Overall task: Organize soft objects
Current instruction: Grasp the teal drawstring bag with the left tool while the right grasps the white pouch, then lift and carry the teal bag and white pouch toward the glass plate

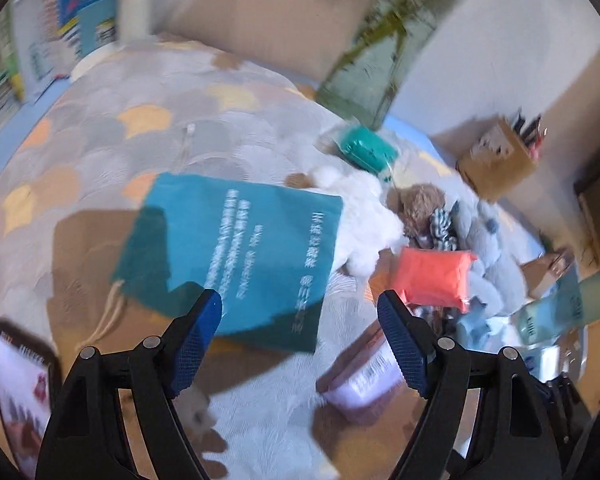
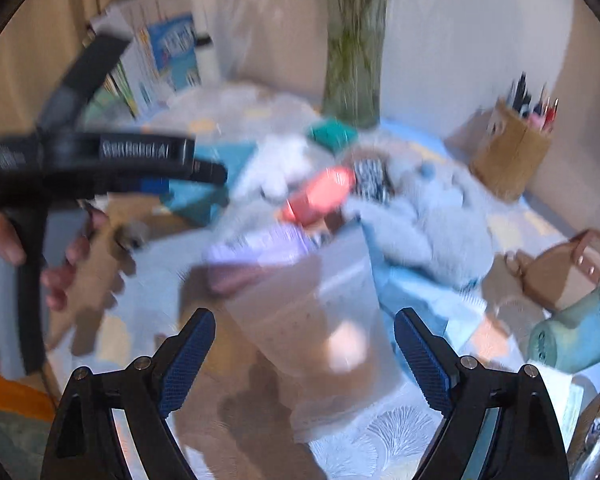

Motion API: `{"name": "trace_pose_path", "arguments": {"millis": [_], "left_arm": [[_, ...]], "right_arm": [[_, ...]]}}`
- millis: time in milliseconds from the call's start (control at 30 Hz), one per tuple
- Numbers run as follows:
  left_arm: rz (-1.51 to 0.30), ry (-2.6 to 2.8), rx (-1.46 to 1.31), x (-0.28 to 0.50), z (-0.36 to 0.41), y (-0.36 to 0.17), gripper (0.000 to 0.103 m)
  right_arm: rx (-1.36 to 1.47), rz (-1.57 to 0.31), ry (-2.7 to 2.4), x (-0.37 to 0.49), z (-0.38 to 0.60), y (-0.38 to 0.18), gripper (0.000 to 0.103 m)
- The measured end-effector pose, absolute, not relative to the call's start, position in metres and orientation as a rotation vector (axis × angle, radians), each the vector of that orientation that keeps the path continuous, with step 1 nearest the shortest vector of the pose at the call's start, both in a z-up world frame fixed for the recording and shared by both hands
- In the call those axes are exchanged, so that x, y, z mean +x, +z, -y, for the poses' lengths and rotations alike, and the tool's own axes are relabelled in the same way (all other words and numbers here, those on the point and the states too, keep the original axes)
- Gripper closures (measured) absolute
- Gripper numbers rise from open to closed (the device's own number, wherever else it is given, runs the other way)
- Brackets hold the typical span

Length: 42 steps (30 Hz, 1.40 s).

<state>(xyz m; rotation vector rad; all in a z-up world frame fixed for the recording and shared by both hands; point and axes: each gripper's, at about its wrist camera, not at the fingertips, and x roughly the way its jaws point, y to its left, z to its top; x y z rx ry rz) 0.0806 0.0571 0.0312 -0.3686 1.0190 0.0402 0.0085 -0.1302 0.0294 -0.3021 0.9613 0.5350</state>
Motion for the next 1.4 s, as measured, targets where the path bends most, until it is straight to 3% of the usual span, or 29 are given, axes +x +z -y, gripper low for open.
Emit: {"name": "trace_pose_path", "arguments": {"millis": [133, 167, 200, 233, 267, 300, 367, 467, 1100, 1400], "left_arm": [[-1.058, 0.206, -0.257, 0.091, -0.059, 0.012, 0.026], [-1.036, 0.207, -0.251, 0.09, -0.061, 0.012, 0.03], [-1.012, 0.196, -0.249, 0.087, -0.061, 0.015, 0.051], [-1.009, 0.166, -0.258, 0.087, -0.059, 0.016, 0.06], [-1.013, 0.146, -0.267, 0.087, -0.058, 0.017, 0.075], [-1.015, 0.13, -0.278, 0.087, -0.055, 0.019, 0.084], [-1.002, 0.13, -0.277, 0.086, -0.053, 0.024, 0.091], [-0.969, 0.116, -0.311, 0.079, -0.058, 0.035, 0.093], [-0.823, -0.002, -0.522, 0.039, -0.052, 0.094, 0.095], [-0.636, -0.112, -0.462, 0.061, -0.009, 0.166, 0.095]], "right_arm": [[-0.337, -0.987, 0.482, 0.011, 0.135, 0.017, 0.013], [-0.342, -0.996, 0.464, 0.013, 0.137, 0.015, 0.013], [-0.341, -1.0, 0.457, 0.014, 0.138, 0.013, 0.013], [-0.336, -1.004, 0.445, 0.014, 0.14, 0.011, 0.018], [-0.332, -1.011, 0.44, 0.015, 0.141, 0.011, 0.035], [-0.33, -1.027, 0.426, 0.019, 0.14, 0.007, 0.044], [-0.33, -1.029, 0.406, 0.021, 0.142, 0.006, 0.06], [-0.289, -1.001, 0.434, 0.018, 0.147, 0.017, 0.065], [-0.163, -0.786, 0.527, 0.013, 0.154, 0.096, 0.065], [-0.137, -0.634, 0.414, 0.041, 0.187, 0.161, 0.065]]}}
